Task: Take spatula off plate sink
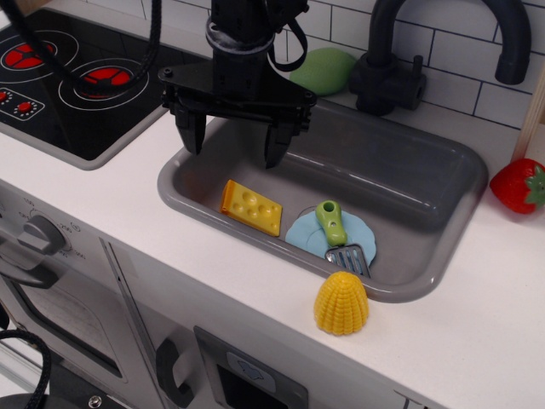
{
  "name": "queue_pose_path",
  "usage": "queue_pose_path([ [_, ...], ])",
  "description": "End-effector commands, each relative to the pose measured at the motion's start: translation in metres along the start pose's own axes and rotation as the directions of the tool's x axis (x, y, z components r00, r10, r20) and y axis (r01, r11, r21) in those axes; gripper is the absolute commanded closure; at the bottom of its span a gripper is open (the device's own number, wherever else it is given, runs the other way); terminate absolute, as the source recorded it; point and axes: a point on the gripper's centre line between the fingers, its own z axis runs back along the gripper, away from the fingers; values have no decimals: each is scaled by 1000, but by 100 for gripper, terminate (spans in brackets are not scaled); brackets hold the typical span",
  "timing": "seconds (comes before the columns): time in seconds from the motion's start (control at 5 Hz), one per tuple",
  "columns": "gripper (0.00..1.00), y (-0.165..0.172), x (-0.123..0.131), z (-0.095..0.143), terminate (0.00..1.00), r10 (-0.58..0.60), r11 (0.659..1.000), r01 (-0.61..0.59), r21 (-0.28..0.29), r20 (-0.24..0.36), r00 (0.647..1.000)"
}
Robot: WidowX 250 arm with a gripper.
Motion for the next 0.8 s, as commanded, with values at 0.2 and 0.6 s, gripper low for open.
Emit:
queue_pose_path([
  [0.2,0,-20,6,-5,0,91,995,-92,-38,-7,996],
  [0.6,0,-51,20,-29,0,233,967,-233,-102,-4,972],
])
